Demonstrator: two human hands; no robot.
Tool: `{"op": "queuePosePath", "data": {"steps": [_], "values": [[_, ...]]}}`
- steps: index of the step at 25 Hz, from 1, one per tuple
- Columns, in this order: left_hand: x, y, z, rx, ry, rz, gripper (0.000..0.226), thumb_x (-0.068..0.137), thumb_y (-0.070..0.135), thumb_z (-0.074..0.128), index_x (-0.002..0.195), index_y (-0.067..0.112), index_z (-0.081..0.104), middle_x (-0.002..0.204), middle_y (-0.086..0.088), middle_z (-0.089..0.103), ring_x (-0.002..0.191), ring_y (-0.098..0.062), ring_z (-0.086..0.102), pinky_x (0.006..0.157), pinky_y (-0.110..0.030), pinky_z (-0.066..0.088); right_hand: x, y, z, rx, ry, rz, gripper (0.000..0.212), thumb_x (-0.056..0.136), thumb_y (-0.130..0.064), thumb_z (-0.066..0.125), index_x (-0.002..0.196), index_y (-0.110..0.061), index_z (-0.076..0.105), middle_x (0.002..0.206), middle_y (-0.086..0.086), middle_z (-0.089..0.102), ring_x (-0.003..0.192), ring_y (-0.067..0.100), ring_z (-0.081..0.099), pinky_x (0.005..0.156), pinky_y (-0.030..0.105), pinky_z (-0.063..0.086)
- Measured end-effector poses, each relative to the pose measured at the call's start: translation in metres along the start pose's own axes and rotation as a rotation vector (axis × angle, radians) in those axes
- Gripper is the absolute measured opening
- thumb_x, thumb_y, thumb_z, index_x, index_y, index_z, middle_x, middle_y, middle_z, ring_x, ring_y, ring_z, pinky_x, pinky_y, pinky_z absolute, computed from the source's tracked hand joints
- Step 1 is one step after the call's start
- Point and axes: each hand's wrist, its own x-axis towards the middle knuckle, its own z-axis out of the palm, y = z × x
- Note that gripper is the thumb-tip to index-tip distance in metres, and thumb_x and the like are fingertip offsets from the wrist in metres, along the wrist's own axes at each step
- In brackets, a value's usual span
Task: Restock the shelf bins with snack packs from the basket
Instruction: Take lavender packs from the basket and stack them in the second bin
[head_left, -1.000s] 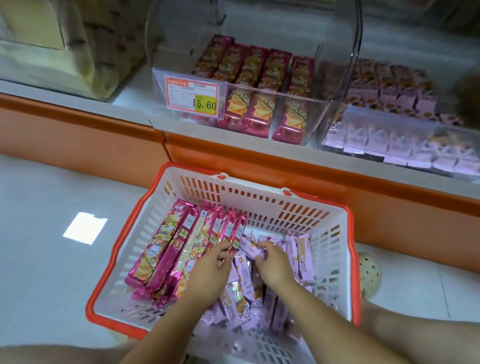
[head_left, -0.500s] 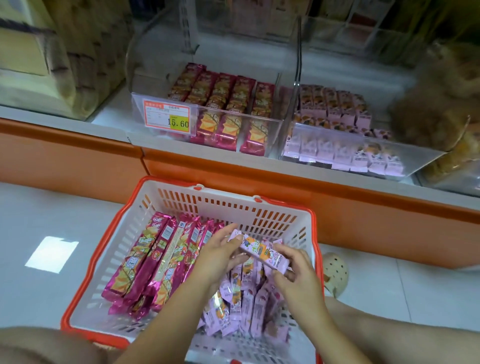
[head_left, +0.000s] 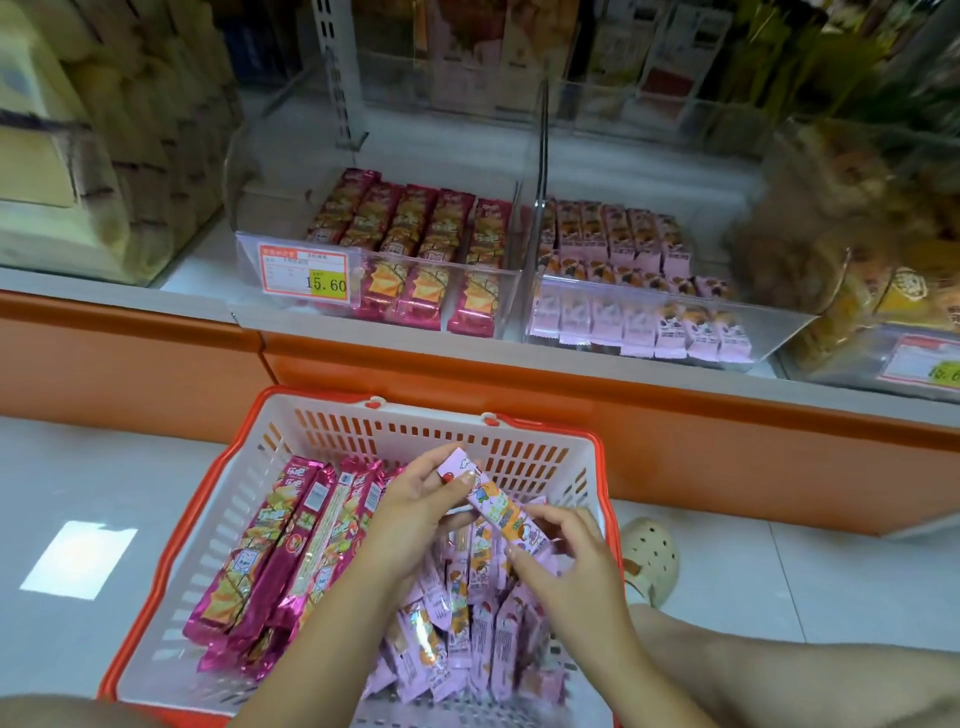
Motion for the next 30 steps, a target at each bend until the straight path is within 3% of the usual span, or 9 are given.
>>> {"op": "queuePosePath", "data": {"steps": [3, 7, 9, 11, 14, 19, 21, 25, 30], "values": [[-0.013, 0.038, 0.018, 0.066, -0.067, 0.107, 0.039, 0.087, 0.011, 0.065, 0.123, 0.025, 0.058, 0.108, 0.0, 0.073, 0.098, -0.021, 0.069, 0.085, -0.034, 0.056, 0.005, -0.014, -0.014, -0.16, 0.169, -0.163, 0.033, 0.074, -0.038, 0.072, 0.097, -0.056, 0.058, 0.098, -0.023, 0.057, 0.094, 0.001, 0.056, 0.076, 0.012, 0.043], [-0.016, 0.132, 0.048, 0.145, -0.148, 0.474, 0.045, 0.084, 0.014, 0.069, 0.122, 0.034, 0.057, 0.112, 0.013, 0.07, 0.101, -0.009, 0.068, 0.086, -0.031, 0.055, 0.045, -0.084, -0.074, -0.003, 0.514, -0.362, 0.024, 0.067, -0.036, 0.07, 0.091, -0.034, 0.071, 0.088, -0.013, 0.065, 0.076, 0.004, 0.063, 0.067, 0.01, 0.047], [-0.008, 0.175, 0.058, 0.264, -0.095, 0.718, 0.044, 0.086, 0.017, 0.068, 0.125, 0.034, 0.056, 0.117, 0.015, 0.067, 0.107, -0.001, 0.063, 0.089, -0.023, 0.052, 0.069, -0.121, -0.119, 0.02, 0.633, -0.343, 0.021, 0.072, -0.03, 0.077, 0.091, -0.034, 0.07, 0.088, -0.012, 0.065, 0.075, 0.003, 0.063, 0.067, 0.006, 0.045], [0.014, 0.207, 0.065, 0.546, 0.015, 0.884, 0.046, 0.09, 0.025, 0.062, 0.133, 0.035, 0.05, 0.127, 0.016, 0.06, 0.115, 0.002, 0.056, 0.096, -0.019, 0.047, 0.107, -0.143, -0.16, -0.102, 0.642, -0.253, 0.022, 0.079, -0.029, 0.075, 0.099, -0.034, 0.067, 0.092, -0.012, 0.066, 0.08, 0.004, 0.062, 0.071, 0.012, 0.047], [0.057, 0.227, 0.073, 0.89, 0.104, 0.841, 0.059, 0.093, 0.039, 0.054, 0.146, 0.031, 0.033, 0.145, 0.007, 0.046, 0.131, -0.011, 0.045, 0.105, -0.026, 0.035, 0.181, -0.147, -0.198, -0.495, 0.693, -0.03, 0.03, 0.084, -0.036, 0.068, 0.111, -0.023, 0.068, 0.102, 0.002, 0.071, 0.095, 0.023, 0.065, 0.08, 0.032, 0.052], [0.085, 0.22, 0.065, 0.829, -0.067, 0.758, 0.059, 0.091, 0.048, 0.05, 0.146, 0.033, 0.034, 0.146, 0.014, 0.044, 0.132, -0.006, 0.042, 0.109, -0.027, 0.034, 0.271, -0.112, -0.195, -0.95, 0.538, 0.153, 0.023, 0.094, -0.03, 0.053, 0.103, -0.014, 0.068, 0.105, 0.007, 0.069, 0.094, 0.025, 0.065, 0.069, 0.024, 0.045], [0.084, 0.221, 0.064, 0.852, -0.06, 0.789, 0.056, 0.092, 0.049, 0.048, 0.145, 0.037, 0.034, 0.145, 0.016, 0.043, 0.132, -0.005, 0.042, 0.107, -0.024, 0.035, 0.283, -0.103, -0.19, -1.008, 0.535, 0.207, 0.021, 0.095, -0.026, 0.052, 0.102, -0.013, 0.066, 0.106, 0.008, 0.068, 0.096, 0.025, 0.065, 0.069, 0.023, 0.043], [0.081, 0.222, 0.064, 0.926, -0.031, 0.809, 0.056, 0.093, 0.054, 0.041, 0.146, 0.042, 0.026, 0.148, 0.015, 0.04, 0.133, -0.007, 0.042, 0.105, -0.027, 0.038, 0.289, -0.093, -0.187, -1.123, 0.447, 0.223, 0.028, 0.096, -0.029, 0.05, 0.112, -0.011, 0.064, 0.117, 0.01, 0.064, 0.108, 0.025, 0.06, 0.088, 0.03, 0.048], [0.08, 0.222, 0.064, 0.936, -0.034, 0.809, 0.058, 0.093, 0.055, 0.039, 0.147, 0.043, 0.023, 0.149, 0.016, 0.037, 0.135, -0.007, 0.039, 0.105, -0.027, 0.037, 0.295, -0.083, -0.188, -1.224, 0.299, 0.287, 0.029, 0.097, -0.03, 0.05, 0.116, -0.015, 0.065, 0.122, 0.006, 0.063, 0.111, 0.023, 0.06, 0.092, 0.029, 0.05]]}}
